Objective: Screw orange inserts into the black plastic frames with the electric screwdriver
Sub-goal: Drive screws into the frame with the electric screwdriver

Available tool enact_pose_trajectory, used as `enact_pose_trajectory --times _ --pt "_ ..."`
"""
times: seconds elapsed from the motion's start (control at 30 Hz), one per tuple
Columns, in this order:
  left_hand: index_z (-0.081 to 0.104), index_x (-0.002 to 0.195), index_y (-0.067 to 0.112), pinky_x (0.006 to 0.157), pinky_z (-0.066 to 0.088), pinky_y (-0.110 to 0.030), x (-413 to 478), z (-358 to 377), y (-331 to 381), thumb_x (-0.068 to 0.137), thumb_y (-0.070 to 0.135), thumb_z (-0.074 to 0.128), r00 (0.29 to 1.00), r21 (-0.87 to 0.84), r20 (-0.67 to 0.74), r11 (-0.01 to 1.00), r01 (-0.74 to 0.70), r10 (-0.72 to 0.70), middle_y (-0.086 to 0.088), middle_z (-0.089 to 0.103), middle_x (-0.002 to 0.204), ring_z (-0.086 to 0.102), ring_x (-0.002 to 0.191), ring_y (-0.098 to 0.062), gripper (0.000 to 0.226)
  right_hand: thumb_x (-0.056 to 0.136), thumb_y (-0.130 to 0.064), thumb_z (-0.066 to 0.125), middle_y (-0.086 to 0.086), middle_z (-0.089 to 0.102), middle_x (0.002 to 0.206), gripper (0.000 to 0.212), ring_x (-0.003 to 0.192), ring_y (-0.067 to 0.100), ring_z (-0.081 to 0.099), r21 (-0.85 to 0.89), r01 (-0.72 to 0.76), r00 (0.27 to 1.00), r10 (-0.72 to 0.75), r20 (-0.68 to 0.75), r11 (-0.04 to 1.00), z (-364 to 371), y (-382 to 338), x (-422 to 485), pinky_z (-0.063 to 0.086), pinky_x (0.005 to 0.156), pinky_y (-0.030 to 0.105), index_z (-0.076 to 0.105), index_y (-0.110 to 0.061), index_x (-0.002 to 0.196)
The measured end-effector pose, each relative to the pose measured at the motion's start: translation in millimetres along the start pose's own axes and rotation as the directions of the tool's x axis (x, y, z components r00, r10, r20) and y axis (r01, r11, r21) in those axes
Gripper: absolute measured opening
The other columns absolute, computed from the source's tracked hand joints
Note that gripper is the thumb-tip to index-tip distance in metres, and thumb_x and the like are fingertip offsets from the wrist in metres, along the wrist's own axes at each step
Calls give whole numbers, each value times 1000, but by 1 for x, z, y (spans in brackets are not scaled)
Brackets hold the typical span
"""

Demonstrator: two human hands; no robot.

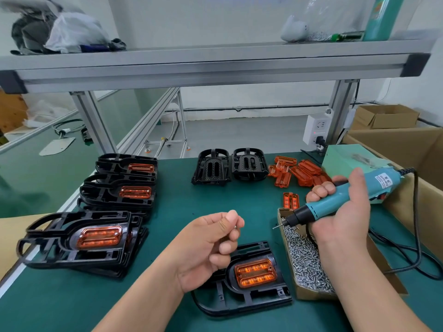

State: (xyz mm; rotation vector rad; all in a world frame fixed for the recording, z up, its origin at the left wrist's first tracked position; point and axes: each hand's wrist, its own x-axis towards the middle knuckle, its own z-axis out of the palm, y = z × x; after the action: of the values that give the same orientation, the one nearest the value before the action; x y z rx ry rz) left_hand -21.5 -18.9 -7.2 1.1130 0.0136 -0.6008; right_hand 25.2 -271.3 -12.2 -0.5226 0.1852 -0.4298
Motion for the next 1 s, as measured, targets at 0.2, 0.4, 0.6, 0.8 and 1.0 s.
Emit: enact_pose_trajectory --times 0.2,0.4,0.6,0.8,1.0 --pt "81 101 4 47 44 -17 0 2 -4 89 12 76 999 67 -19 997 -29 30 -9 67 88 58 64 -10 15 101 -50 67 -3 47 70 36 61 12 46 -7 6 999 -6 32 1000 3 -1 -3 44 58 24 59 -18 85" --pt "69 113 -2 53 50 -19 -1 6 -7 97 1 68 997 201 -35 978 -60 68 -15 75 95 68 72 -16 16 102 -52 65 -3 47 71 37 62 11 47 -9 -7 996 8 93 1000 9 4 -12 45 58 24 61 -19 85" --pt "70 113 0 59 53 -21 -3 8 -14 101 1 65 995 363 -2 927 -95 103 -19 78 101 74 80 -20 13 100 -55 63 -4 46 70 39 60 11 47 -2 -19 980 19 197 1000 12 9 -21 45 57 23 63 -18 85" --pt "71 110 3 58 49 -21 -2 10 -18 103 0 60 991 435 -13 893 -113 132 -16 79 97 70 77 -20 13 103 -54 59 -4 46 69 41 60 11 46 15 -29 972 25 233 999 14 10 -24 45 56 23 61 -17 87" --pt "69 110 3 60 52 -22 -1 12 -18 103 0 60 992 430 -10 896 -111 128 -16 79 97 72 78 -20 12 103 -54 59 -3 44 70 42 60 11 46 28 -38 970 30 243 999 15 10 -28 43 56 23 62 -15 88"
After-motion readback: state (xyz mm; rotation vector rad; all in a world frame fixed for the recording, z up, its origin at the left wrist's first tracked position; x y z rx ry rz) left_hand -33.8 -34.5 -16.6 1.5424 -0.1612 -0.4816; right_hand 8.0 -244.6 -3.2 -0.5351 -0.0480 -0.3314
